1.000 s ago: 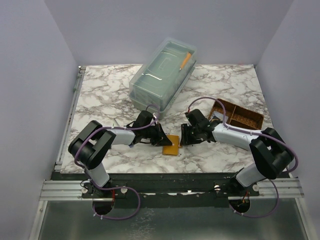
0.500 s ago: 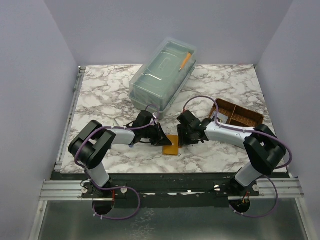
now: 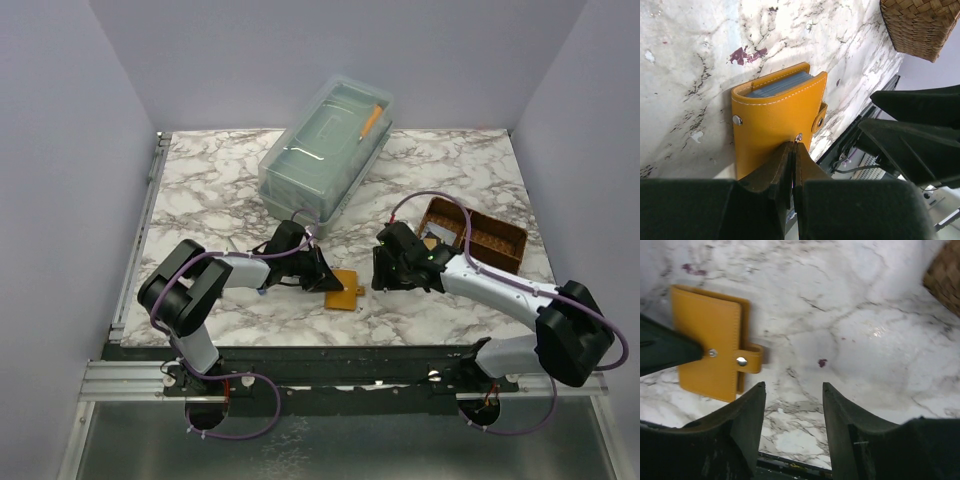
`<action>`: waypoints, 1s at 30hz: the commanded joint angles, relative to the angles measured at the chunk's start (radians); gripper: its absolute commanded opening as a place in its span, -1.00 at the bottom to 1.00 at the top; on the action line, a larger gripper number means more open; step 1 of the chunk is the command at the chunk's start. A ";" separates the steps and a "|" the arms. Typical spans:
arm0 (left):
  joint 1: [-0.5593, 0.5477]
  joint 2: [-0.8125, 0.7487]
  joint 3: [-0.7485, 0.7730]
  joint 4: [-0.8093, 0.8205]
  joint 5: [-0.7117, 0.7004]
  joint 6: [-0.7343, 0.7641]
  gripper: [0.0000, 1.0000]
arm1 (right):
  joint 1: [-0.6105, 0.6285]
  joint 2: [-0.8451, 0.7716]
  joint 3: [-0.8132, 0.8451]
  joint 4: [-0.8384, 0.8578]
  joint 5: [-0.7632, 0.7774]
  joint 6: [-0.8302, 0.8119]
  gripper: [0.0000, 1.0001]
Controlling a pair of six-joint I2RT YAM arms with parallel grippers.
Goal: Put the credit cards into the card holder
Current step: Close the card holder at the center of the board.
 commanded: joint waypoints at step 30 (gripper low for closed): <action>0.008 0.032 0.003 -0.033 -0.034 0.045 -0.86 | 0.087 0.258 0.199 -0.056 0.072 0.030 -0.23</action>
